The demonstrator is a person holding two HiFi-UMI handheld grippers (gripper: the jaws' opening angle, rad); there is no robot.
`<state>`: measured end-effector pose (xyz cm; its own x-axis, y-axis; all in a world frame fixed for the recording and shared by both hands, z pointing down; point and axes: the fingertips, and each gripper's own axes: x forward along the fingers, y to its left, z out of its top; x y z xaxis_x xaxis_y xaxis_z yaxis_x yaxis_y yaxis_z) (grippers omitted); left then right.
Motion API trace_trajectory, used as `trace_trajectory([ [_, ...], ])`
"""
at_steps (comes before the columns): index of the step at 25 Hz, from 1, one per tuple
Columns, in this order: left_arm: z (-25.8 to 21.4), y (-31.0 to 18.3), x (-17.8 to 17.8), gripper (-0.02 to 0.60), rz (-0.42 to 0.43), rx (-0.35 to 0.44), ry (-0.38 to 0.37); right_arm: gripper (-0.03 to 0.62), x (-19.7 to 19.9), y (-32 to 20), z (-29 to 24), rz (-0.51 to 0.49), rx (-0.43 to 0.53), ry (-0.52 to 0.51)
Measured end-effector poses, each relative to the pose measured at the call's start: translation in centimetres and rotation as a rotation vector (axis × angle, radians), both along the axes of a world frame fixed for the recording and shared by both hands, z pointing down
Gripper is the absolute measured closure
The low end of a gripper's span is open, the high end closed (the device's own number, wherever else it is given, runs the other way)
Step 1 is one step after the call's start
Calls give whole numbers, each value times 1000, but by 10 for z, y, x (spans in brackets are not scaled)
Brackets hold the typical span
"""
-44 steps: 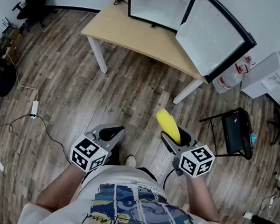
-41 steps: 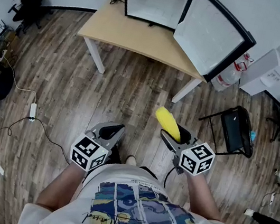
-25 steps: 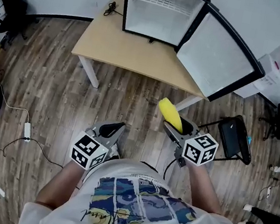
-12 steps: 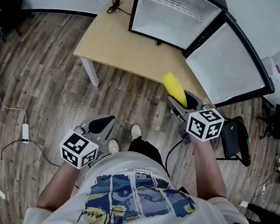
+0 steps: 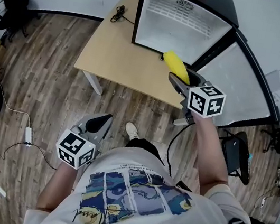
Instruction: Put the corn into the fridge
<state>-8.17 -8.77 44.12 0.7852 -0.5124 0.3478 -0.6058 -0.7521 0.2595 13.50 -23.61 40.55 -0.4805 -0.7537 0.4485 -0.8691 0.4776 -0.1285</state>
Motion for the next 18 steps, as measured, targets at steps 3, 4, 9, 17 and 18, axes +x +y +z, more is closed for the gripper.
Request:
trace_trajectory([
  [3, -9, -26, 8, 572, -31, 23, -6, 358, 9, -47, -7, -19, 14, 20],
  [4, -11, -35, 10, 572, -45, 26, -6, 358, 12, -61, -9, -24, 18, 23],
  [9, -14, -69, 16, 572, -108, 17, -9, 358, 20, -129, -15, -48, 39, 80],
  [17, -11, -109, 16, 572, -225, 16, -33, 358, 20, -221, -6, -98, 60, 186],
  [18, -10, -113, 15, 572, -238, 14, -35, 358, 20, -231, -6, -100, 66, 199],
])
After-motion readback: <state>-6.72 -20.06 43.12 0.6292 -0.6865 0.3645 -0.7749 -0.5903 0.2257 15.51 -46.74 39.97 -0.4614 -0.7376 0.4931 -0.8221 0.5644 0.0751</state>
